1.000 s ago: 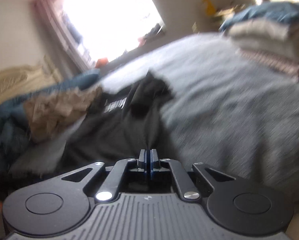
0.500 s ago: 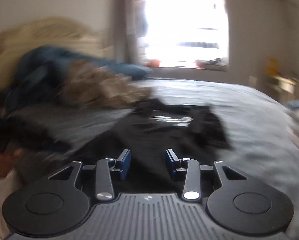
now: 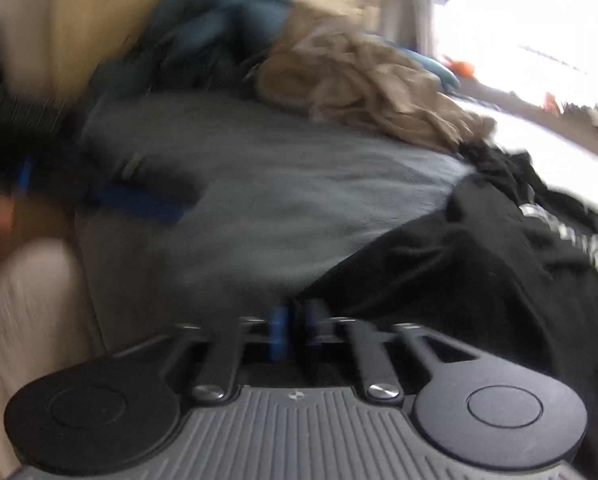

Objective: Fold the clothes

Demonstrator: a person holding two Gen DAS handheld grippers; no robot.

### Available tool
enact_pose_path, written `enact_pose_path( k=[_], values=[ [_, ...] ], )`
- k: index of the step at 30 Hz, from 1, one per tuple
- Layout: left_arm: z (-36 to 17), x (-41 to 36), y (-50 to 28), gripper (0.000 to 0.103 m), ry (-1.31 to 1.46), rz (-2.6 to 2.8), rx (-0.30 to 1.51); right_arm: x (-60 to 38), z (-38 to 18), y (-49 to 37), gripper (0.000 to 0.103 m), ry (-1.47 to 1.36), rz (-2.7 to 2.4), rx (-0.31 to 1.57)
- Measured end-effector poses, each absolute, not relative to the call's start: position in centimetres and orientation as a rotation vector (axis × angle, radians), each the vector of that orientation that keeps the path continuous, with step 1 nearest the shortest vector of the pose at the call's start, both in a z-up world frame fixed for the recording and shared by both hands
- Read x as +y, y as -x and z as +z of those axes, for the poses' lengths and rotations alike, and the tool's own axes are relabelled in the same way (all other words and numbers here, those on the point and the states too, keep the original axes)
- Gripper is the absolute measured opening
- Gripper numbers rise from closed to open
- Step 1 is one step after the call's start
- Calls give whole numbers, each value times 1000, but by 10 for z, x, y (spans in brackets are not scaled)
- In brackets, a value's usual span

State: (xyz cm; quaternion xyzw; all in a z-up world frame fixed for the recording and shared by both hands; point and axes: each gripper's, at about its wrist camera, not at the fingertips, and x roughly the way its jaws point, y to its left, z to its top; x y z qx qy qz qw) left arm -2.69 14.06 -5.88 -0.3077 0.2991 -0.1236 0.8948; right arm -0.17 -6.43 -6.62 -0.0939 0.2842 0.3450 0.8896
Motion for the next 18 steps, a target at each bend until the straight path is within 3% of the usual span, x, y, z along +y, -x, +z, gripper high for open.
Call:
enact_pose_path(
  k=[8,18],
  values=[
    [-61,107,5,45,546,-372,628,-229,-17,-18,2,-489,518,445],
    [-47,-4,-29,50,196,-575,599,-322,-53,-41,2,-879,408,446]
  ],
)
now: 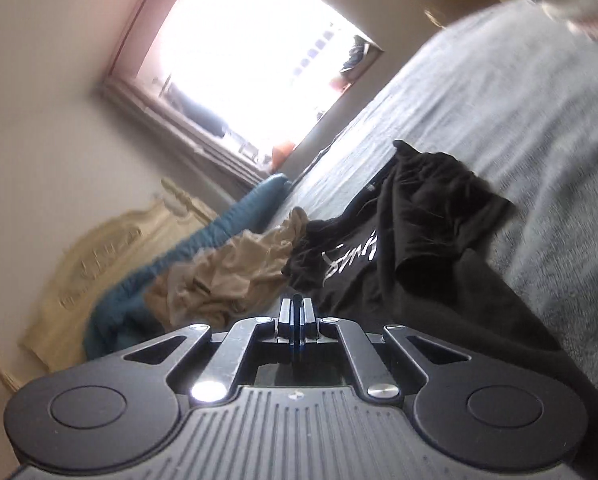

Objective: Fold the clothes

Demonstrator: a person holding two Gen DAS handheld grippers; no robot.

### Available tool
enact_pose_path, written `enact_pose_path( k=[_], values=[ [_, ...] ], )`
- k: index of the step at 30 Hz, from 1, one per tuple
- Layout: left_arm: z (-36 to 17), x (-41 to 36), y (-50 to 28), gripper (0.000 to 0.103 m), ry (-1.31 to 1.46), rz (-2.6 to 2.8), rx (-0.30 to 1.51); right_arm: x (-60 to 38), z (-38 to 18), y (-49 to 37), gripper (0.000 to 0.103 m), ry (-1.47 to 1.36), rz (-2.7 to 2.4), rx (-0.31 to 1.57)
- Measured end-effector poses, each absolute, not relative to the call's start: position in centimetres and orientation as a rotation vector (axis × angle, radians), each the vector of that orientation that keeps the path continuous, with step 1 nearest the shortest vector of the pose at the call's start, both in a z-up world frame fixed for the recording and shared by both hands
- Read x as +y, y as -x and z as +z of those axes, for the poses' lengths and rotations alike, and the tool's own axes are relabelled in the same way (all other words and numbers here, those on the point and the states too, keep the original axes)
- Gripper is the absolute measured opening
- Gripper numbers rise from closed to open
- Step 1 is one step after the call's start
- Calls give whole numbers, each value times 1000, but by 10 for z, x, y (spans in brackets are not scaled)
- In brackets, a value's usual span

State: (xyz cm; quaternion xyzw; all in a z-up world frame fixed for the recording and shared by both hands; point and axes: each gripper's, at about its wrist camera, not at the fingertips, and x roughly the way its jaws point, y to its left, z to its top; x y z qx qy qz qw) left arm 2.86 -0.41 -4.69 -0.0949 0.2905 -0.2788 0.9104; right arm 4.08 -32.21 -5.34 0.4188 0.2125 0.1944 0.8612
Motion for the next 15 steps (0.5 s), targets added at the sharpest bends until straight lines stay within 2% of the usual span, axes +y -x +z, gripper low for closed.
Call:
enact_pose_path(
  k=[10,15],
  values=[
    [-57,-57,-62,50,-46,-511,580,-378,-102,-49,2,-1103,246,466],
    [-55,-68,-86,49,-17,-535,587,-391,-111,-51,3,-1148,234,456]
  ],
)
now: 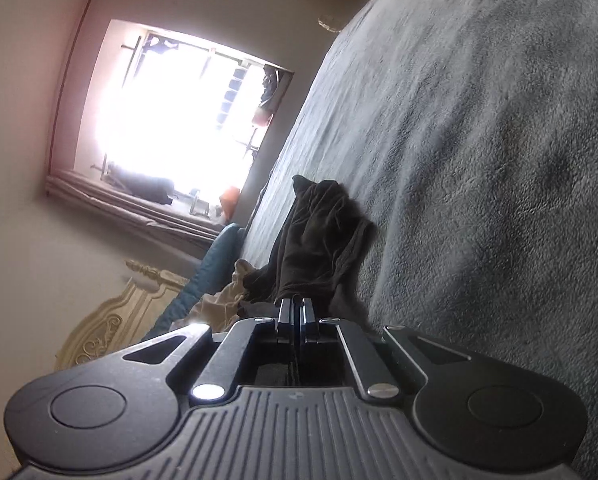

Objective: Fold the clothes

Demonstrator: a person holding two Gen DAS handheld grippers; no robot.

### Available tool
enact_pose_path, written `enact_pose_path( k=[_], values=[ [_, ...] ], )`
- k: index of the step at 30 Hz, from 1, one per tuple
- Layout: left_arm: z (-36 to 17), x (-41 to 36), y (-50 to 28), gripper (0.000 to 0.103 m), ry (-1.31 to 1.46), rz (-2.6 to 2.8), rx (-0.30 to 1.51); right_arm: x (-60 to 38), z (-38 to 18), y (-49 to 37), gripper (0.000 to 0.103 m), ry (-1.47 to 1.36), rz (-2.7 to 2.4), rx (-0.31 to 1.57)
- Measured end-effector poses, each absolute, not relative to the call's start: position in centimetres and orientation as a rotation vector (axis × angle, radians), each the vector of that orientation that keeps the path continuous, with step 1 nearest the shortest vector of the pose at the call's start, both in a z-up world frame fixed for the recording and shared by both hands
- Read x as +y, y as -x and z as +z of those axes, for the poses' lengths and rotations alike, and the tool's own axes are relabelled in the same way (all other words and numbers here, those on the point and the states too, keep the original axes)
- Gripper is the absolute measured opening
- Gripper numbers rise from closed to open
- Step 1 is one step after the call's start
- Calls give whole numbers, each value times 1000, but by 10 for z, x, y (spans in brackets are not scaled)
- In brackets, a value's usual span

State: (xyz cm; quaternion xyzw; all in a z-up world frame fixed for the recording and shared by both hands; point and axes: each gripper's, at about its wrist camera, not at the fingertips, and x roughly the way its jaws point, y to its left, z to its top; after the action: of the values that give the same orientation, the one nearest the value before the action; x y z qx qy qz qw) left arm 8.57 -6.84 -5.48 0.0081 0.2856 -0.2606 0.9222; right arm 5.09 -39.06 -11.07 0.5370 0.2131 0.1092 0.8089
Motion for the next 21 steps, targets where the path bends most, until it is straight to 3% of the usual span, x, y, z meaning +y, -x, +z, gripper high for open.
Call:
enact_pose_path(
  k=[3,7,9,11,15,21],
  values=[
    [-57,-73,-94,43,9,-524,609,-390,-108,-53,6,-1116,206,466],
    [-58,-72,-90,40,30,-514,606,-386,-87,-39,28,-947,127,426],
    [-57,-68,-86,39,42,-513,594,-371,-67,-30,28,-783,170,397],
    [-56,-63,-84,39,62,-512,588,-343,-48,-26,38,-579,270,392],
    [-55,-53,-82,39,107,-515,597,-266,-28,-25,40,-102,429,414],
    [-62,-40,-75,40,143,-530,631,-191,-50,-40,38,426,433,498]
  ],
)
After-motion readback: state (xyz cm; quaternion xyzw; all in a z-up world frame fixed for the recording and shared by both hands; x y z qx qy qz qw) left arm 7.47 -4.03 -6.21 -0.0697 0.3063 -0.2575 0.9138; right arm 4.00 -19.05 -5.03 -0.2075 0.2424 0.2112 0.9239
